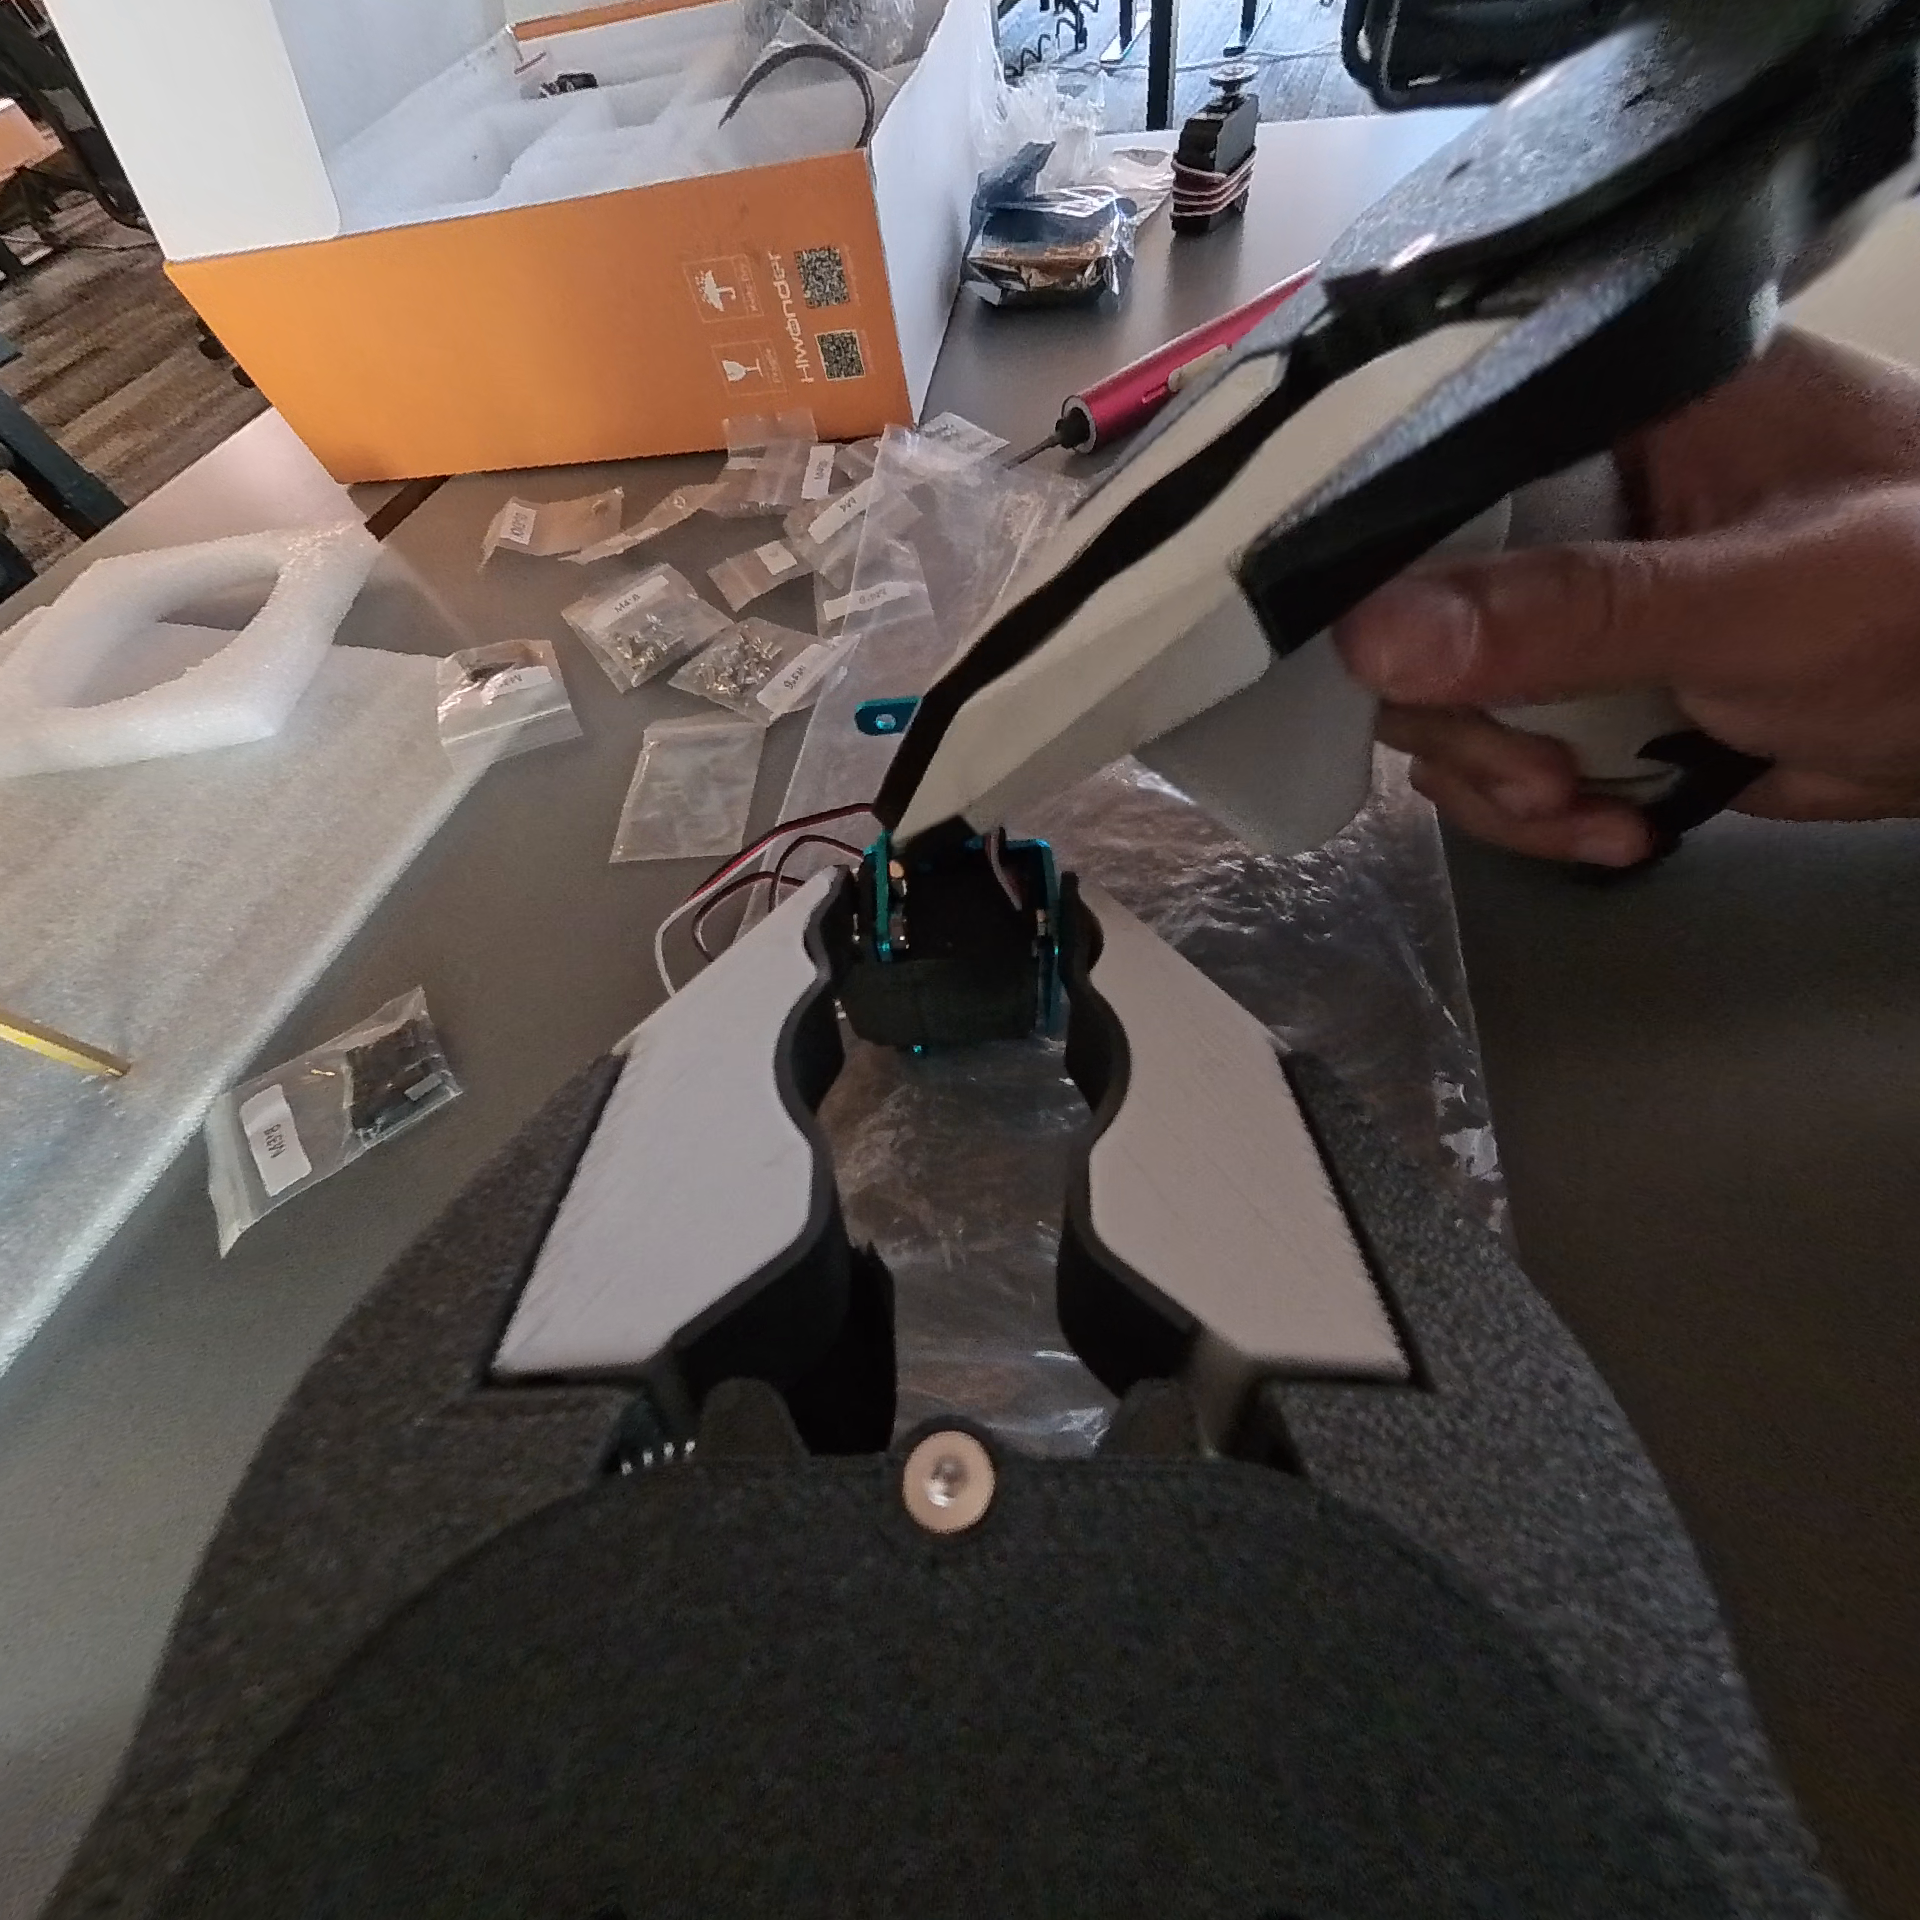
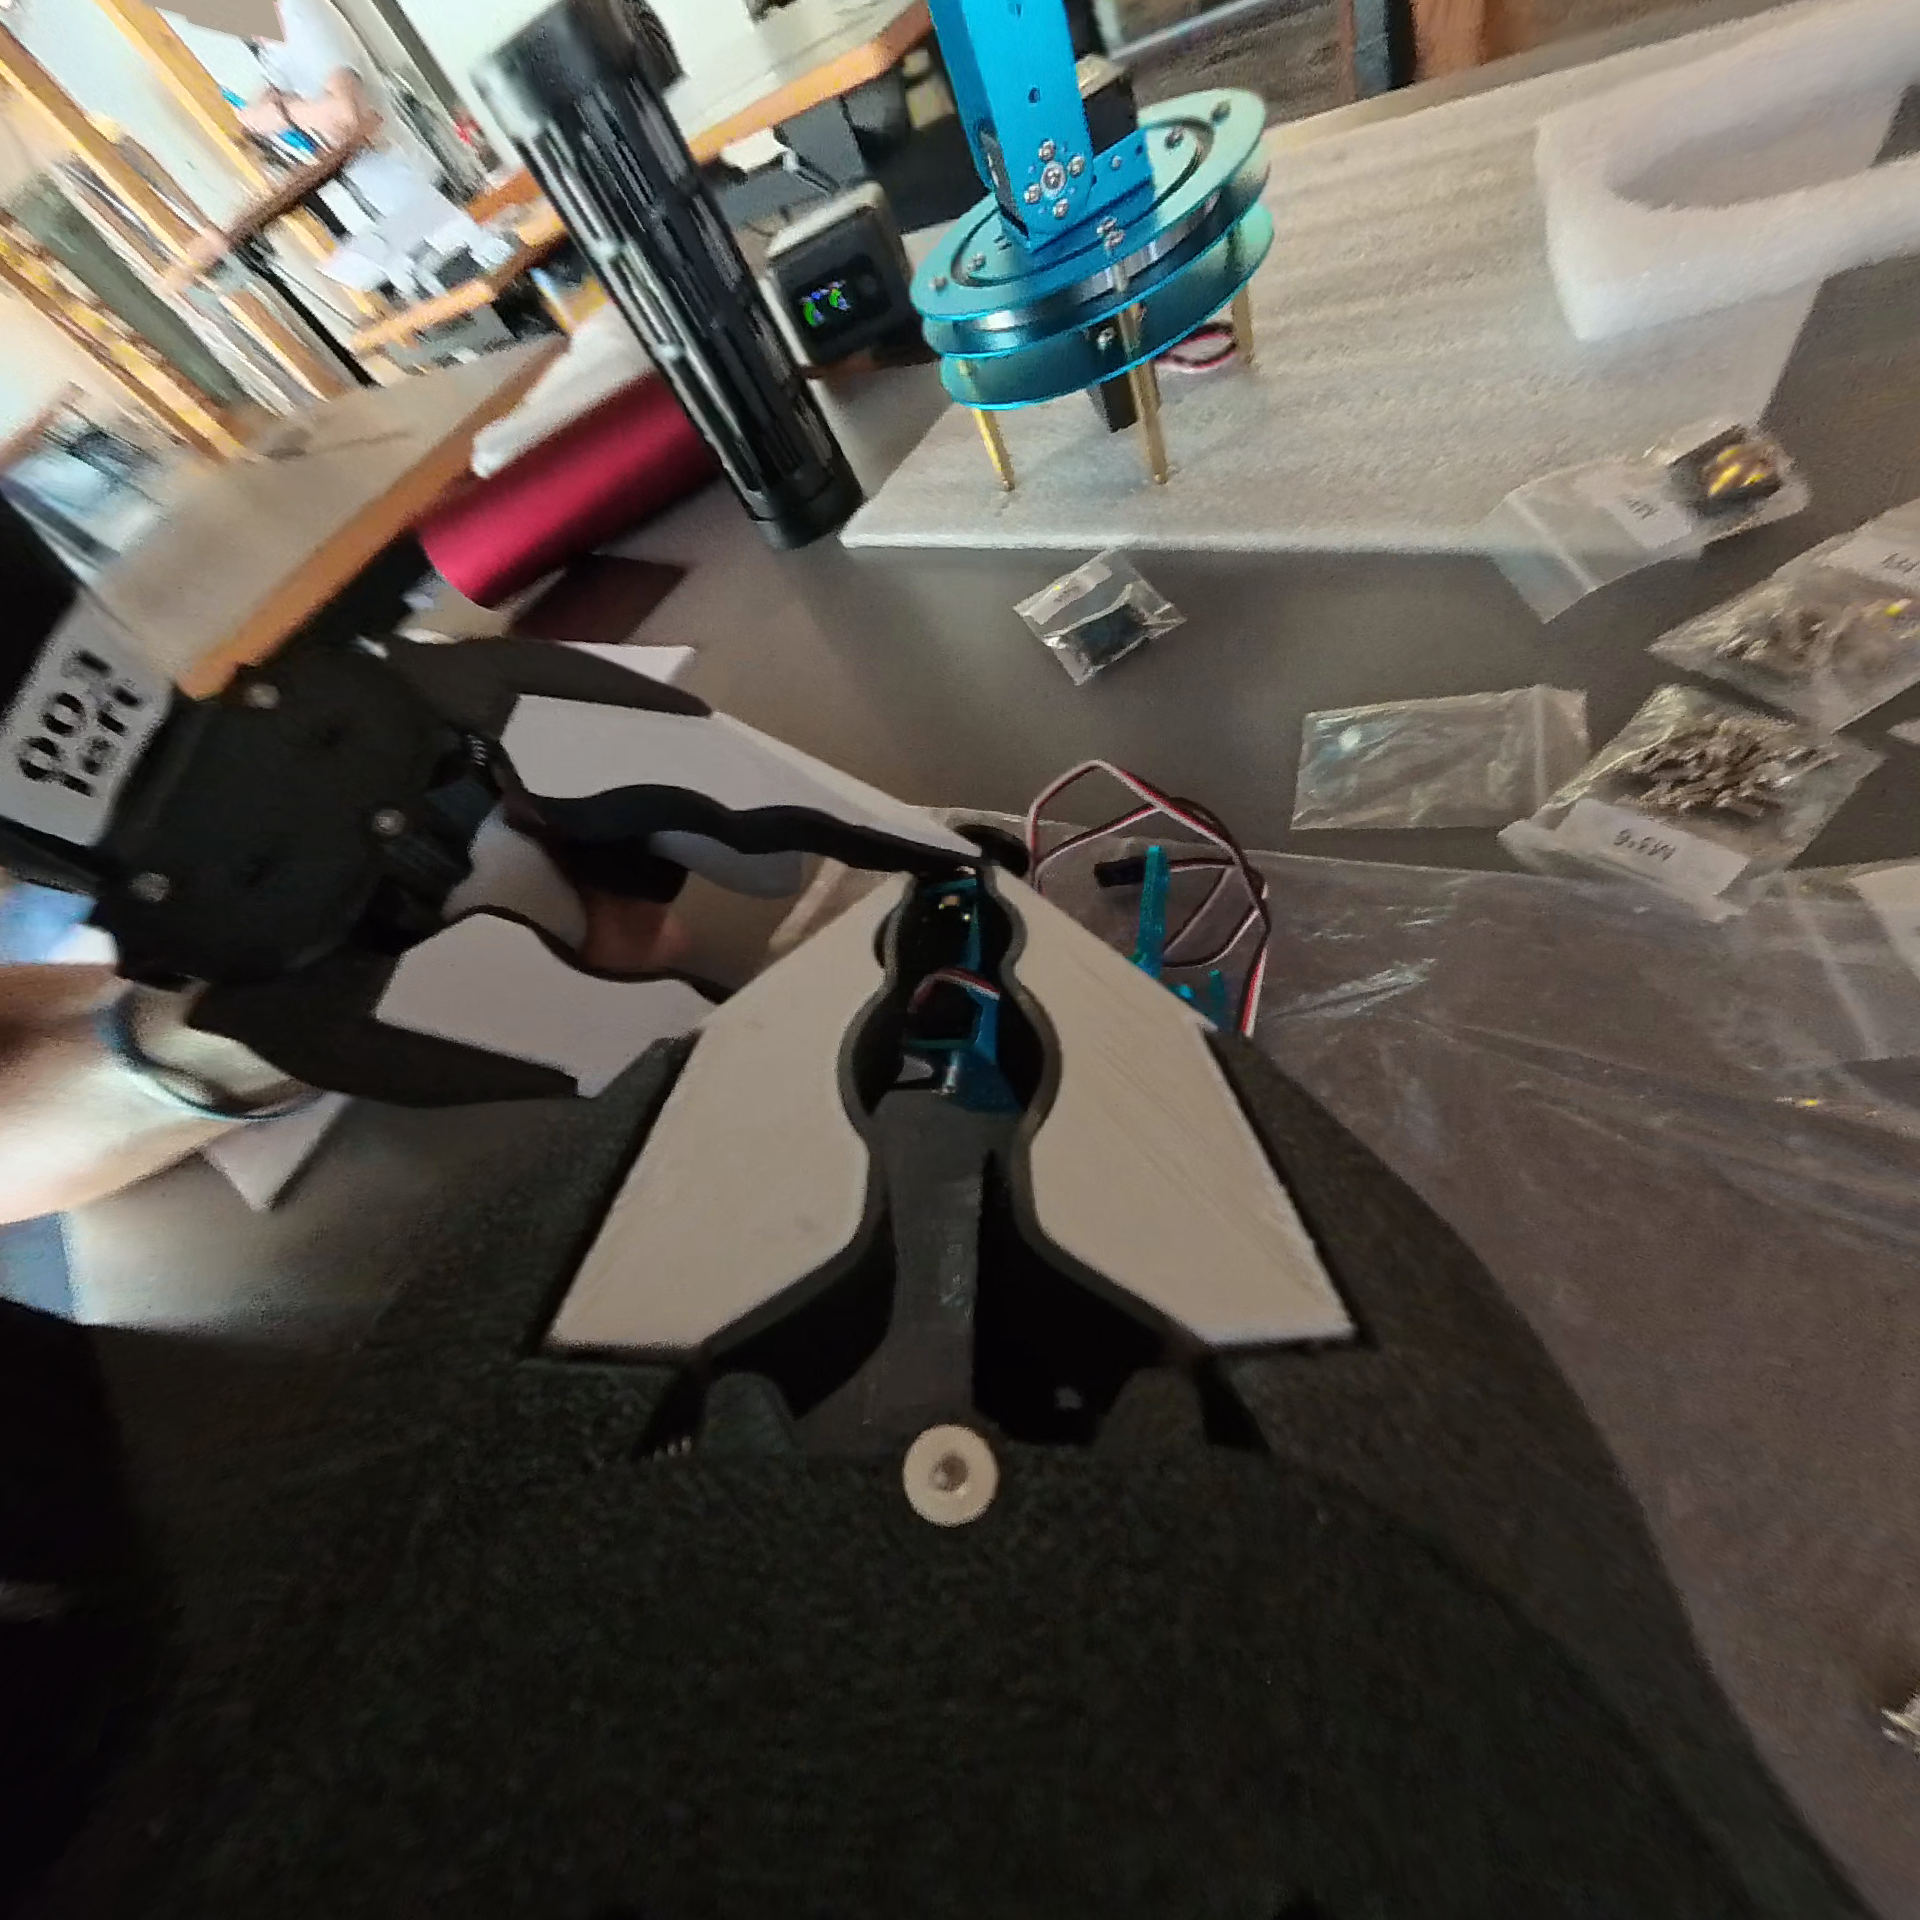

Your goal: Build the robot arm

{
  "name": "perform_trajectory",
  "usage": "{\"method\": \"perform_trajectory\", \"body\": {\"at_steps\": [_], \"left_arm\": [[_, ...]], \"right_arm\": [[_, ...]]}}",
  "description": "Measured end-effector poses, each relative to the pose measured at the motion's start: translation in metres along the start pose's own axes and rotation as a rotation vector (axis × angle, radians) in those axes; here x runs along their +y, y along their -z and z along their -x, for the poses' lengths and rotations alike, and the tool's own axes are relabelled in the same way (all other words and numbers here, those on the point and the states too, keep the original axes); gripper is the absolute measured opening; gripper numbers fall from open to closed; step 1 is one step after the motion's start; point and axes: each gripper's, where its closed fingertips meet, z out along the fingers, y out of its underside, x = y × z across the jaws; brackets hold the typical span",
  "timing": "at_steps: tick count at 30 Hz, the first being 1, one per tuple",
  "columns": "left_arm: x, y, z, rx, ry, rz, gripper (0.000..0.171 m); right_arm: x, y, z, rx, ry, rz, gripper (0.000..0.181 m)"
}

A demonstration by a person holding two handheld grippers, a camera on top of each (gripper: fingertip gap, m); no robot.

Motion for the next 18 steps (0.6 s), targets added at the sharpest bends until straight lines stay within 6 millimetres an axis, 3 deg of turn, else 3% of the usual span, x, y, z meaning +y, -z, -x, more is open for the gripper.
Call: {"method": "perform_trajectory", "body": {"at_steps": [6,10,12,18], "left_arm": [[0.000,0.000,0.001,0.000,0.006,0.000,0.040],[0.000,0.000,0.001,0.004,0.010,0.000,0.040],[0.000,0.000,0.001,0.003,0.011,0.000,0.040],[0.000,0.000,0.001,-0.002,0.009,0.000,0.039]], "right_arm": [[0.000,-0.002,-0.002,0.164,0.221,0.018,0.005],[0.001,-0.001,0.004,0.096,0.170,0.021,0.018],[0.002,-0.001,-0.004,0.148,0.180,0.029,0.023],[0.006,-0.005,-0.003,0.171,0.222,0.059,0.013]]}}
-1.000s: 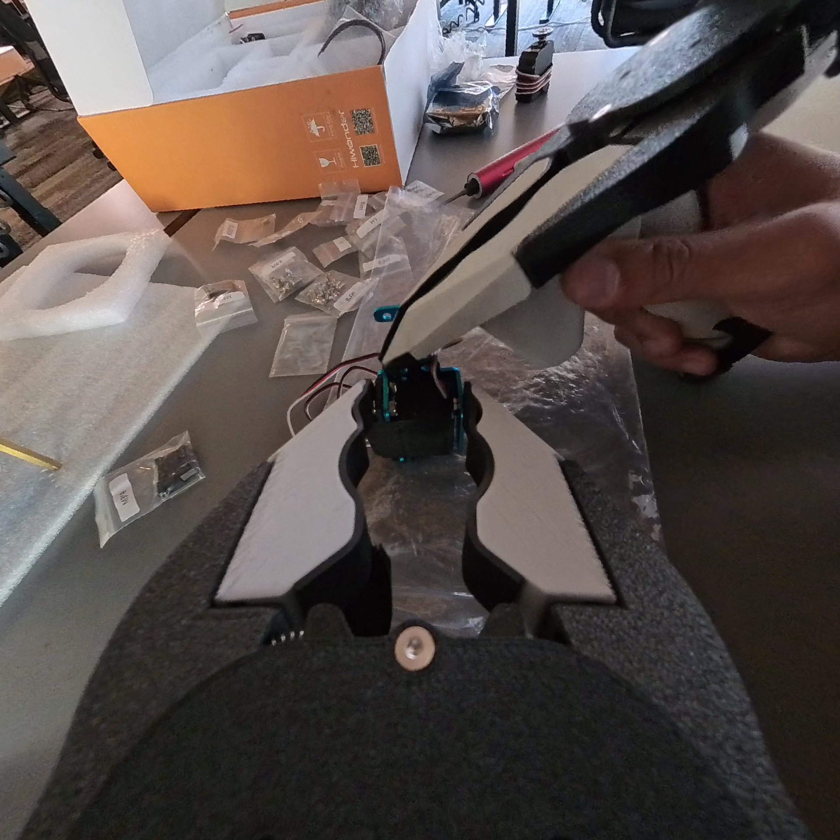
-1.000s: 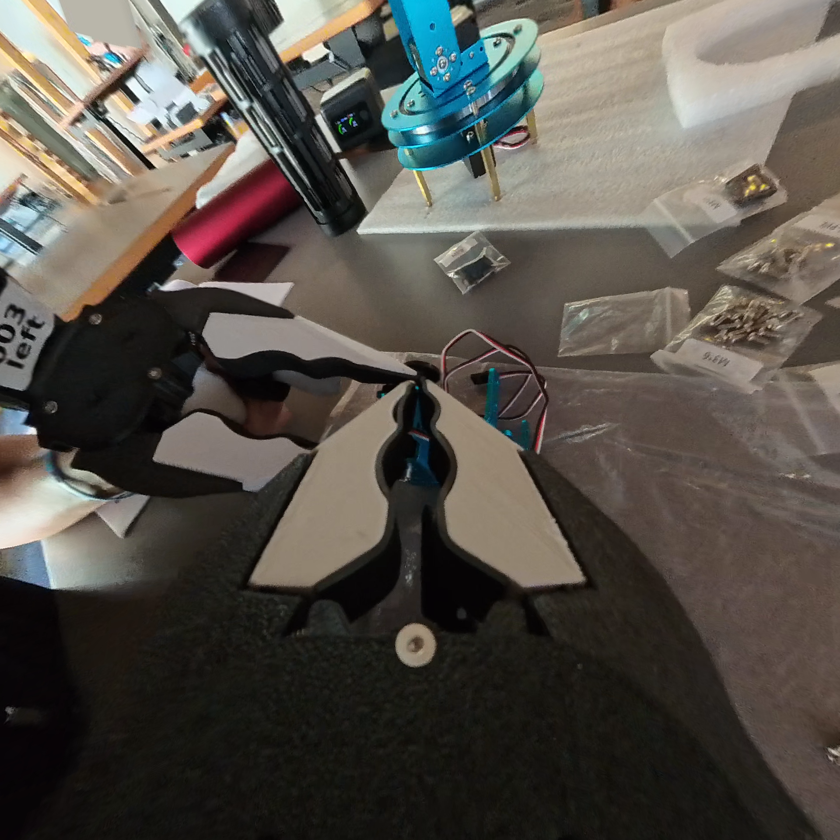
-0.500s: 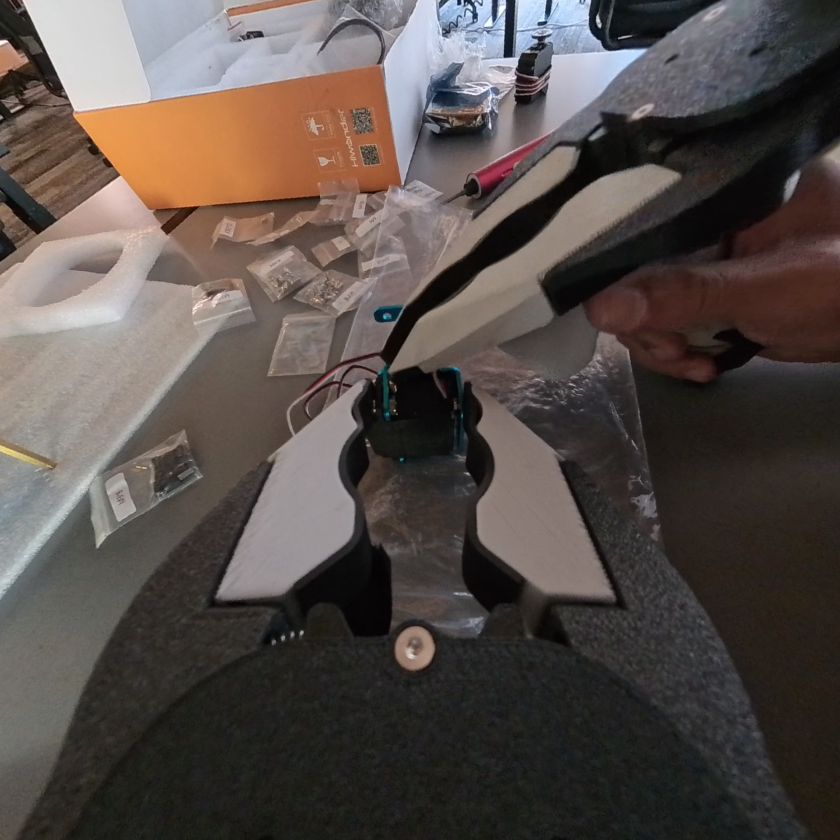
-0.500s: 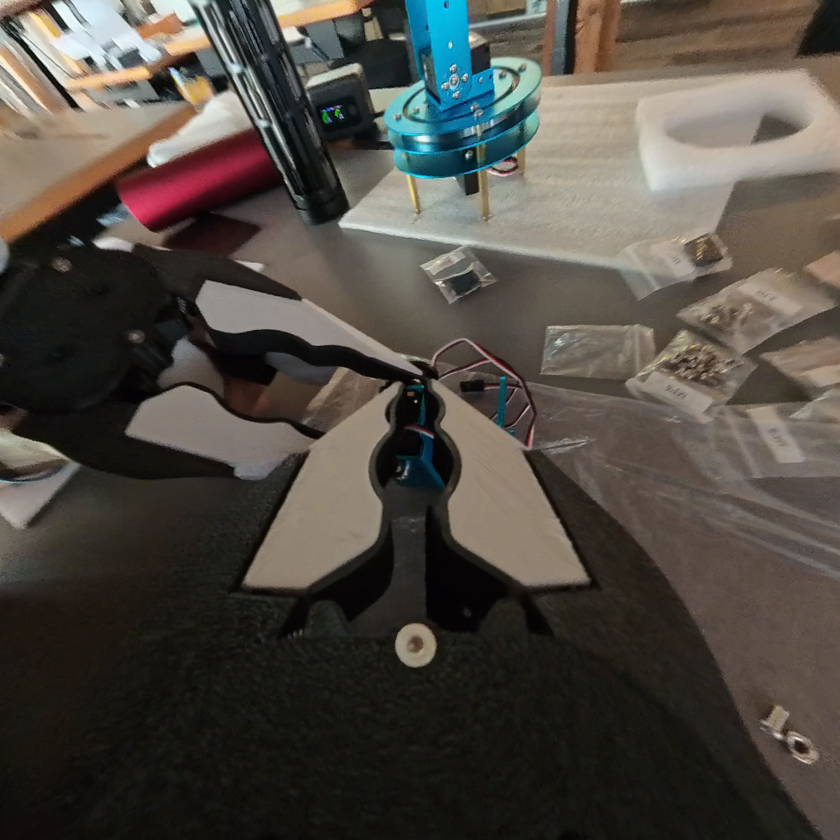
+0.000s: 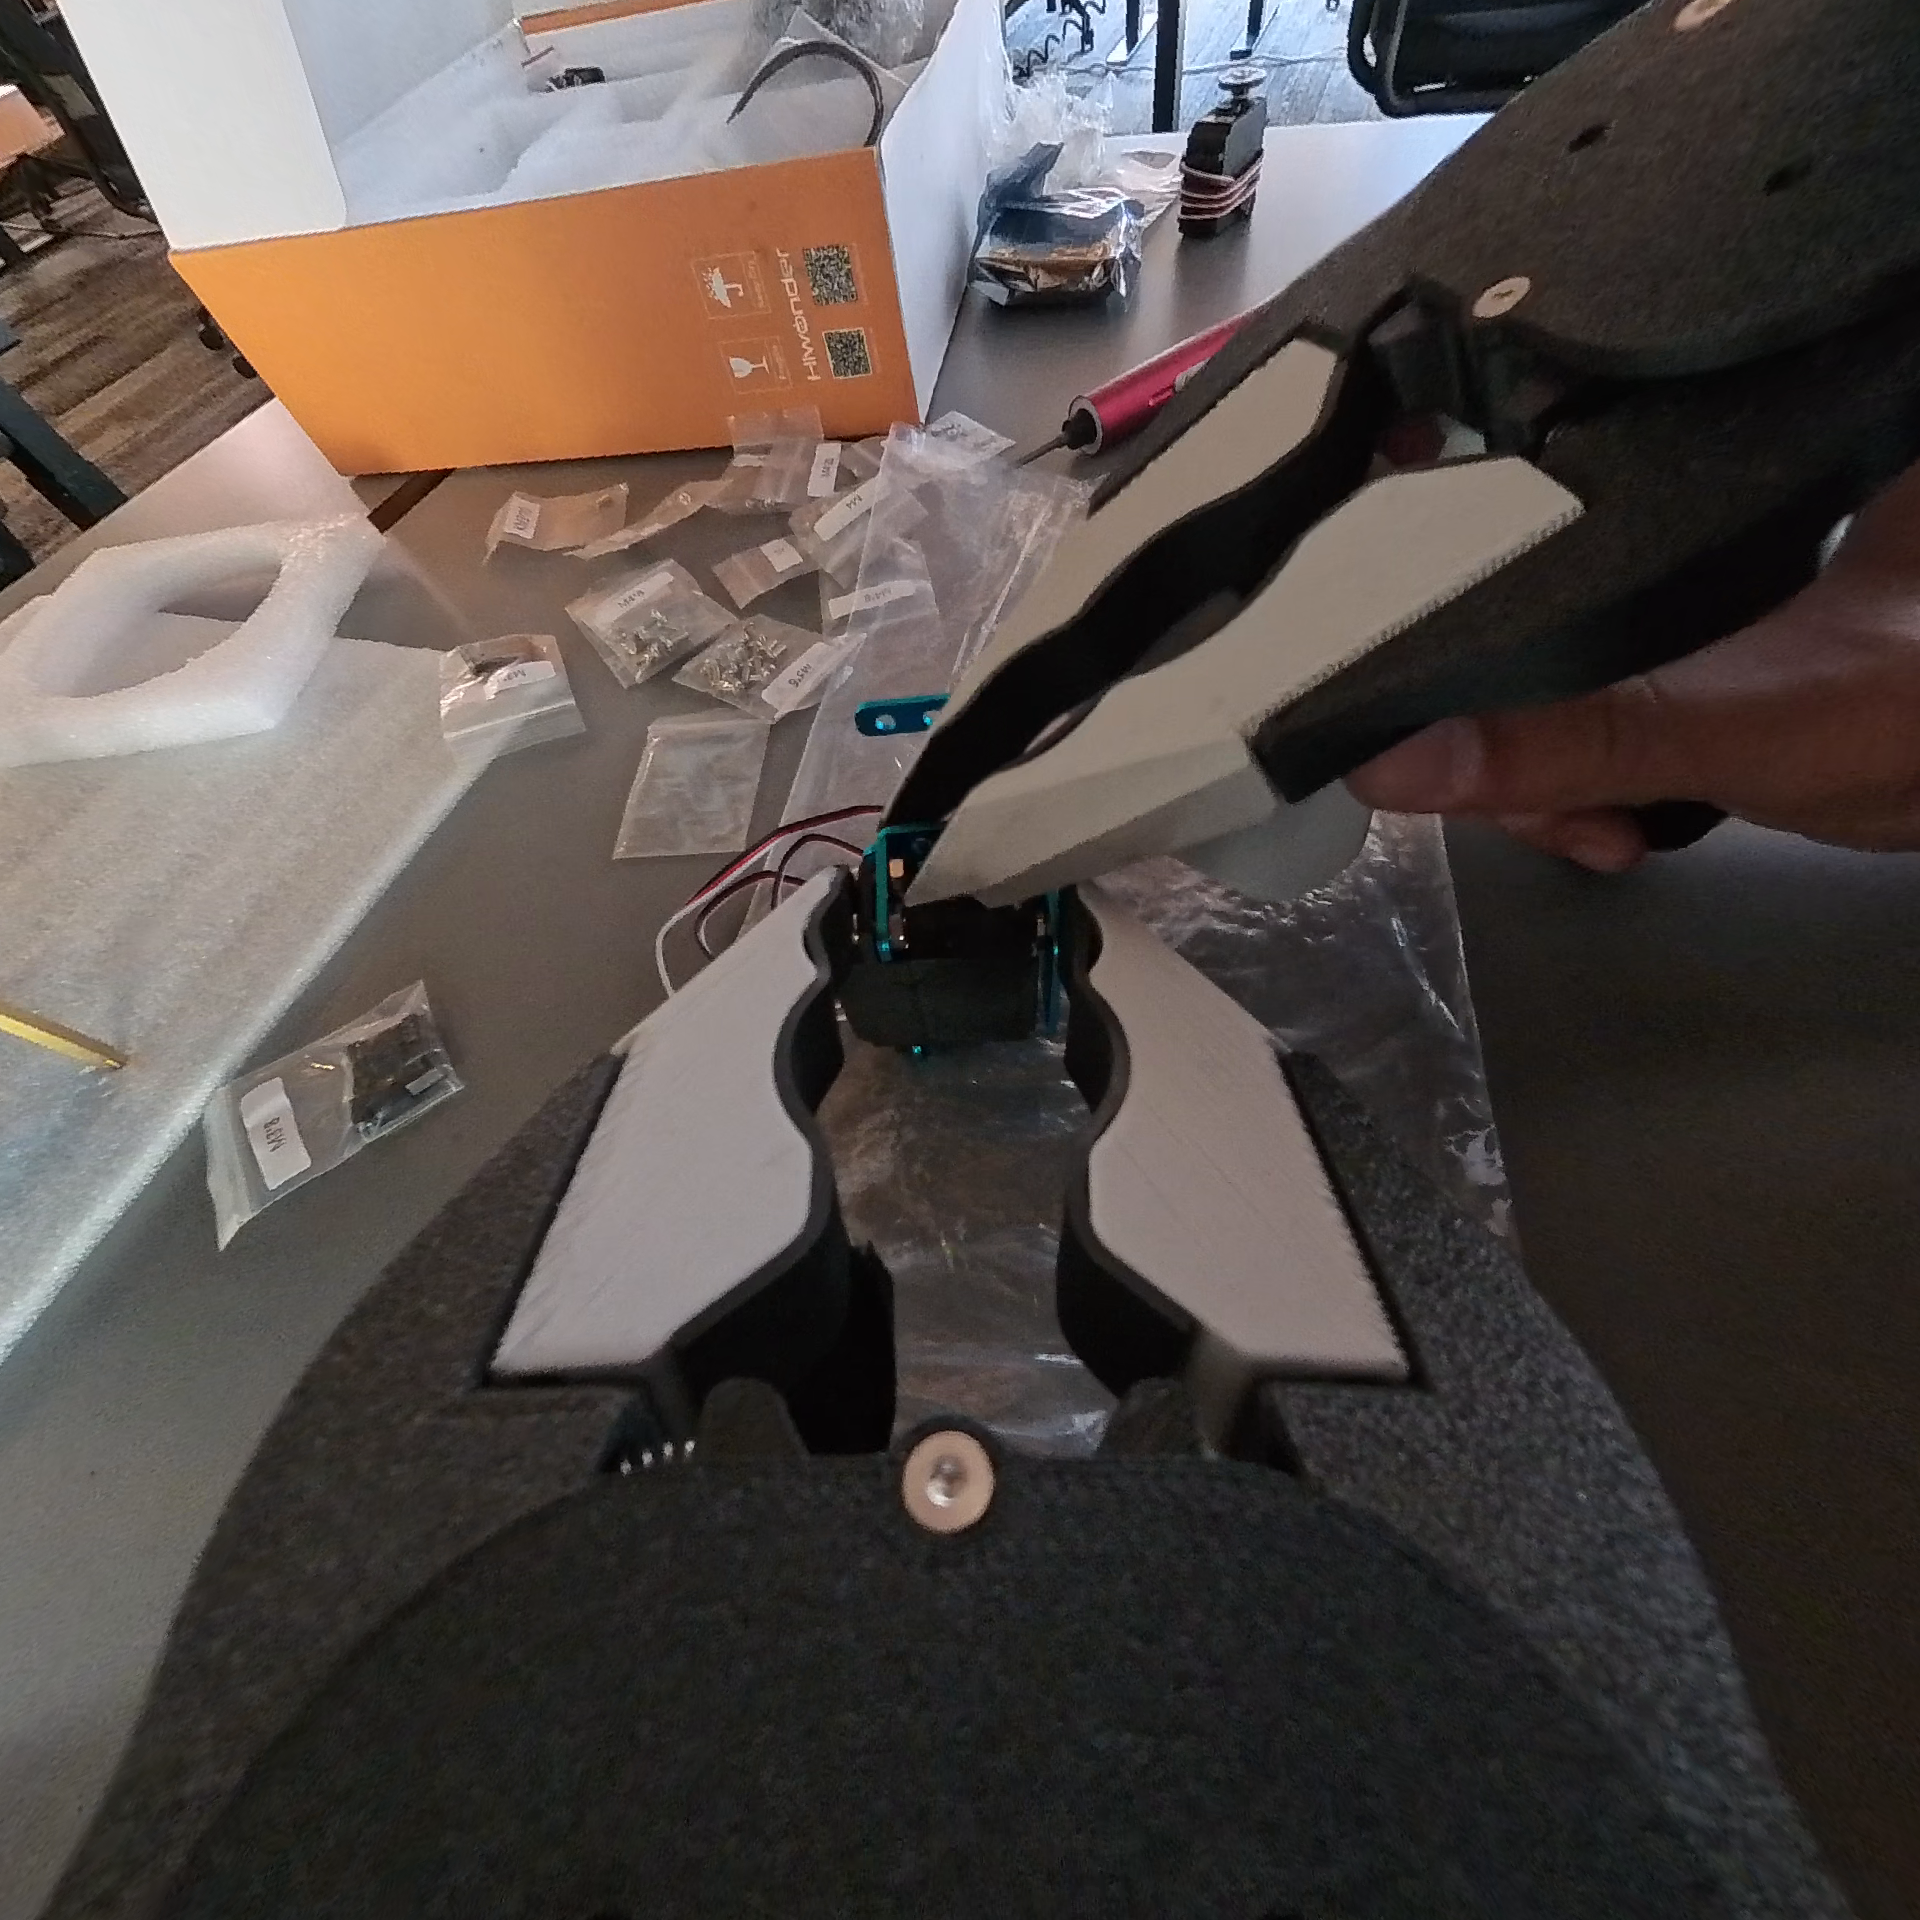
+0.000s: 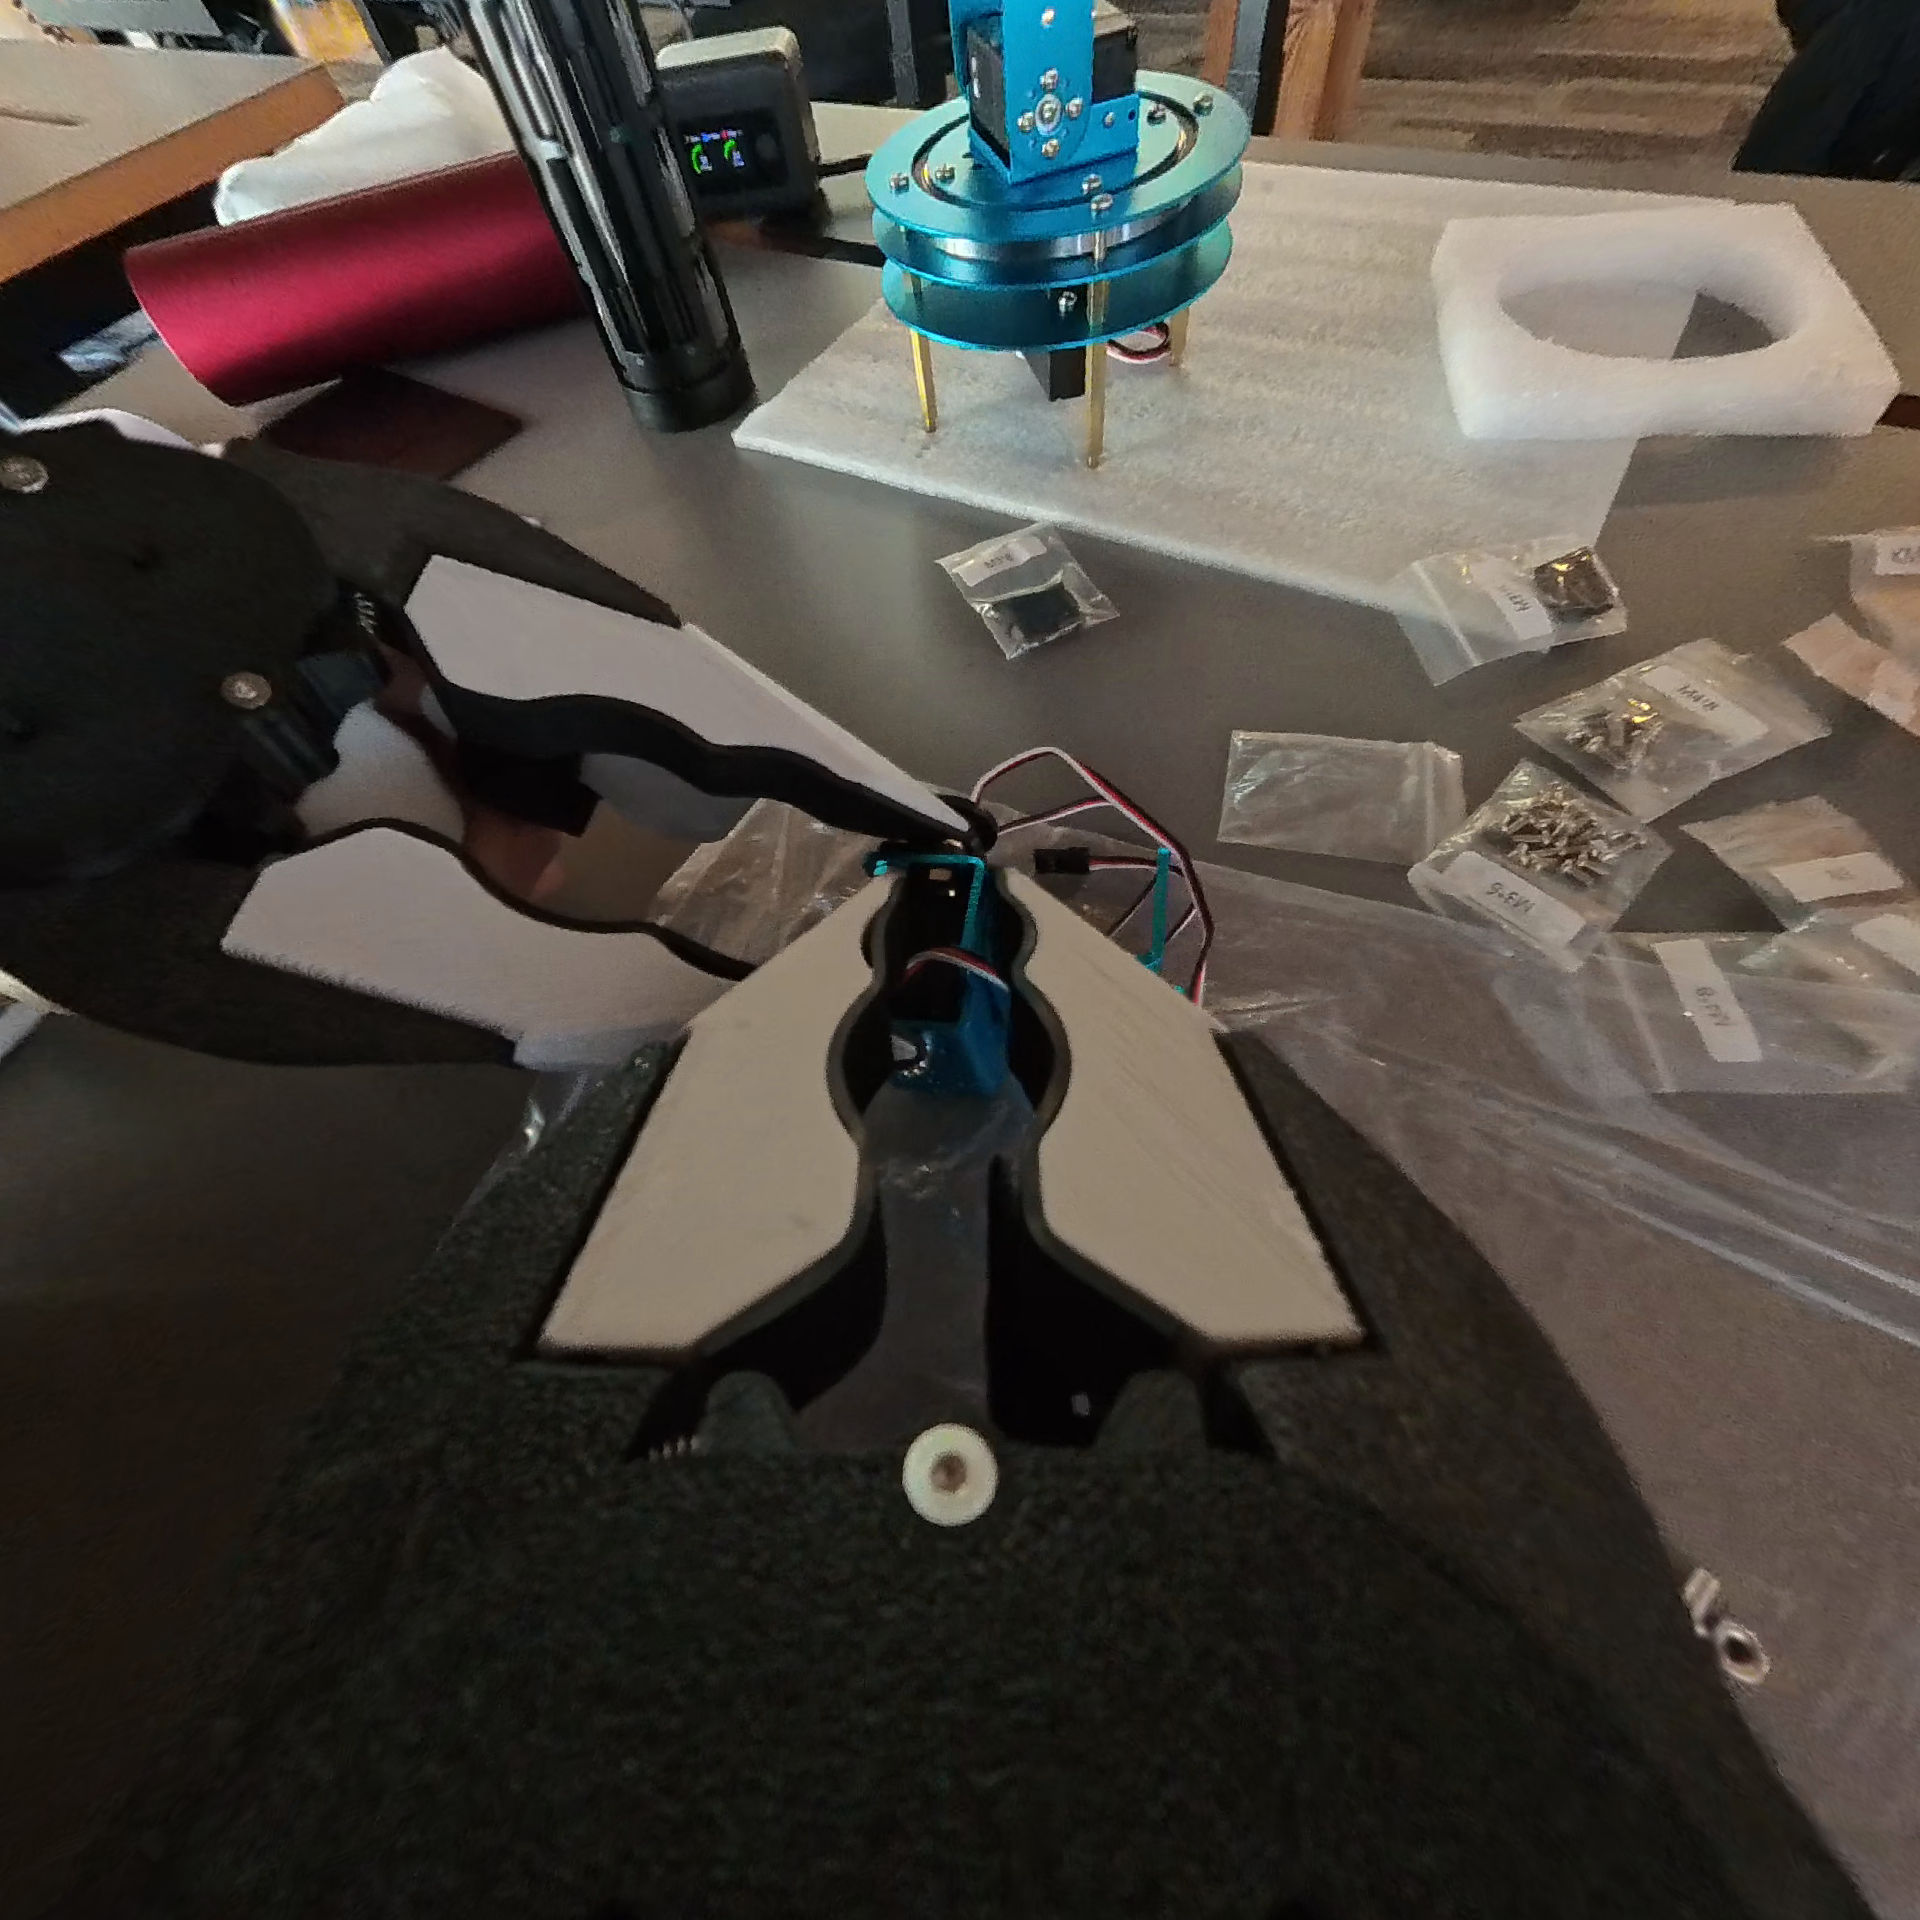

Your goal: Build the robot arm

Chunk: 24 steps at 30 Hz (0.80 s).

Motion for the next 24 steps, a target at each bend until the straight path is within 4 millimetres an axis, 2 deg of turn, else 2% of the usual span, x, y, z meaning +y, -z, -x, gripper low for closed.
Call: {"method": "perform_trajectory", "body": {"at_steps": [9,17,21,24], "left_arm": [[0.0001,0.0002,-0.0003,-0.008,-0.013,0.000,0.039],[0.0002,0.0002,-0.0002,-0.009,-0.014,0.001,0.039],[0.0002,0.0002,-0.0003,-0.006,-0.012,0.001,0.040],[0.0001,0.0003,-0.0006,-0.002,-0.011,0.000,0.039]], "right_arm": [[-0.0005,-0.0007,-0.0015,-0.010,-0.039,0.017,0.009],[-0.0043,0.0011,-0.0044,-0.065,-0.192,-0.007,0.000],[-0.0036,0.0017,-0.0041,-0.041,-0.140,-0.008,0.000],[-0.0051,0.0035,-0.0029,-0.104,-0.202,-0.033,0.002]]}}
